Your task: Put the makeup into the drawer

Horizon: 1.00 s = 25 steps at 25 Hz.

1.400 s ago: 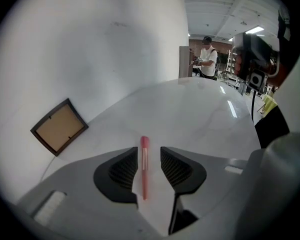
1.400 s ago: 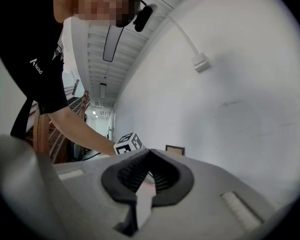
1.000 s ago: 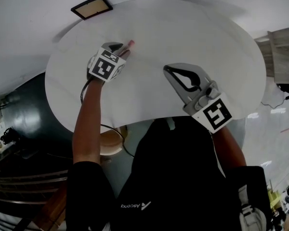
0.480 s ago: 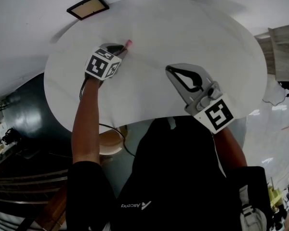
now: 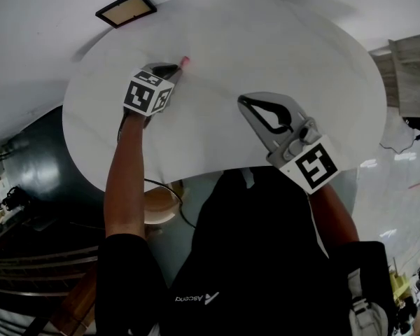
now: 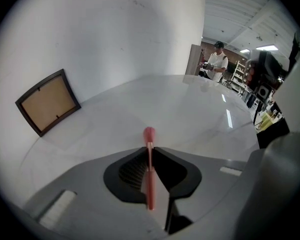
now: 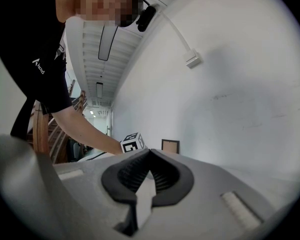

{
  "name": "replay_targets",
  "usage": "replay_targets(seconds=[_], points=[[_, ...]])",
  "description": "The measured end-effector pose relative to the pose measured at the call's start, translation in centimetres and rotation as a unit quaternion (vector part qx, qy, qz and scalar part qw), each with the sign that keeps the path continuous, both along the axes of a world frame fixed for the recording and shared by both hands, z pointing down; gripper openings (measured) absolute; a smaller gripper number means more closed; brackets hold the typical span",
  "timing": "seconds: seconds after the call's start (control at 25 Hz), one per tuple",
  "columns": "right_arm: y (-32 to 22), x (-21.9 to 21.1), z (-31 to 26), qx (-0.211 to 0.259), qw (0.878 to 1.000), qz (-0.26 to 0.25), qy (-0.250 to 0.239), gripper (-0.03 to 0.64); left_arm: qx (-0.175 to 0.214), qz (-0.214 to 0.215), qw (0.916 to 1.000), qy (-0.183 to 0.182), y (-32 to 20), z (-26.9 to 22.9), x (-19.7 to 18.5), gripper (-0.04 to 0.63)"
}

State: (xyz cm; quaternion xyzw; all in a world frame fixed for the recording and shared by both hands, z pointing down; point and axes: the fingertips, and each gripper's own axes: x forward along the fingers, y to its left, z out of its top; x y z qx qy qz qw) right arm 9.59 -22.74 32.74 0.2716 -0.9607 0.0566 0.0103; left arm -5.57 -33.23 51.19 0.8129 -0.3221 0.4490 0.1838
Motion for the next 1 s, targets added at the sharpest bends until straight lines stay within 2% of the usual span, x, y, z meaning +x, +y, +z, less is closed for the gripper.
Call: replay_targets(seconds=[0.16, 0.32, 0.52, 0.72, 1.0], points=[[0.1, -0.1, -0.3, 0.004, 1.0, -0.004, 0.001, 0.003, 0.015, -0.012, 0.9997, 0.012, 0.2, -0.7, 0.2, 0.054], [0.2, -0.3, -1.1, 0.012, 1.0, -0.009, -0.005, 0.003, 0.057, -0.029, 0.9973, 0.036, 0.5, -3.1, 0.7, 0.054], [0.4, -0.7, -2.2, 0.021, 0.999, -0.021, -0.013, 0.003, 0.135, -0.066, 0.9844, 0.092, 1.7, -8.2, 1.5, 0.054], [0.9, -1.9, -3.6, 0.036, 0.998, -0.048, -0.018, 0.003, 0.214, -0.113, 0.9577, 0.155, 4.2, -13.5, 1.5, 0.054], [2.2, -3.0, -5.2, 0.053, 0.993, -0.104, -0.029, 0.003, 0.321, -0.179, 0.9058, 0.211, 8.6, -19.4, 1.5, 0.054]])
